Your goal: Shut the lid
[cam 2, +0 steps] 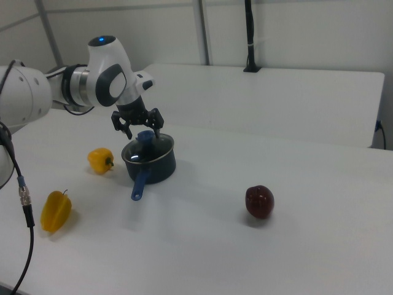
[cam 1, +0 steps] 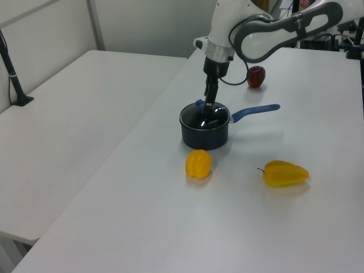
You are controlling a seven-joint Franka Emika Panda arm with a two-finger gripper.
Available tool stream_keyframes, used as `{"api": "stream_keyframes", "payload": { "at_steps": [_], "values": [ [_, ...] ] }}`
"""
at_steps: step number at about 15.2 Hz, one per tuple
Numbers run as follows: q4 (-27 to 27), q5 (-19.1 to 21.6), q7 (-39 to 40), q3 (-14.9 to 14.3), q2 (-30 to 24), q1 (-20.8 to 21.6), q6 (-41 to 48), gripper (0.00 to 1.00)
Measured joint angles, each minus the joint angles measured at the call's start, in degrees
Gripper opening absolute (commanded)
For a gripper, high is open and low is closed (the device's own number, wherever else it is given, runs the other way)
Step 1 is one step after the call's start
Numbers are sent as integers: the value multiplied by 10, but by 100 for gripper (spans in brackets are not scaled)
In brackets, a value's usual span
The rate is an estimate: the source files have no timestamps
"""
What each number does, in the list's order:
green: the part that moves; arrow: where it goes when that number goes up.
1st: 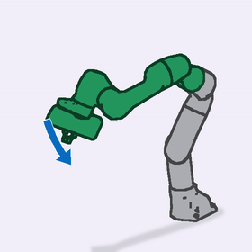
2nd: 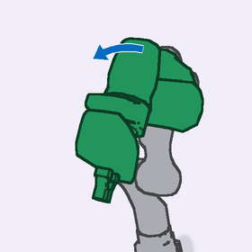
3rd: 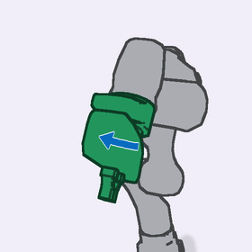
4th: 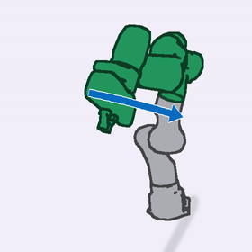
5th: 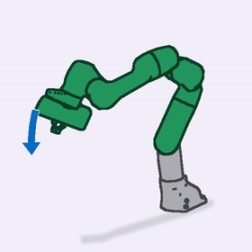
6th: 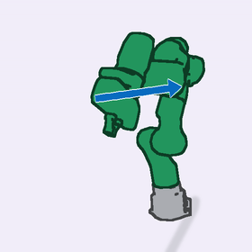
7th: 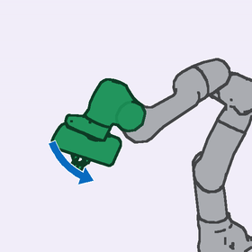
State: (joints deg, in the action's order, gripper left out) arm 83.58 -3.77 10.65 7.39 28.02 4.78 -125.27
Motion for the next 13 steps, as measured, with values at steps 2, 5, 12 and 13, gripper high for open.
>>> {"api": "stream_keyframes", "payload": {
  "at_steps": [2, 5, 12, 13],
  "values": [
    [-1, -1, -42, -5, -31, -2, 72, 100],
    [2, -24, -98, -7, -86, -5, 184, 100],
    [108, -41, -147, -8, -272, -48, 297, 100],
    [115, -41, -147, -8, -286, -52, 306, 100]
  ]
}}
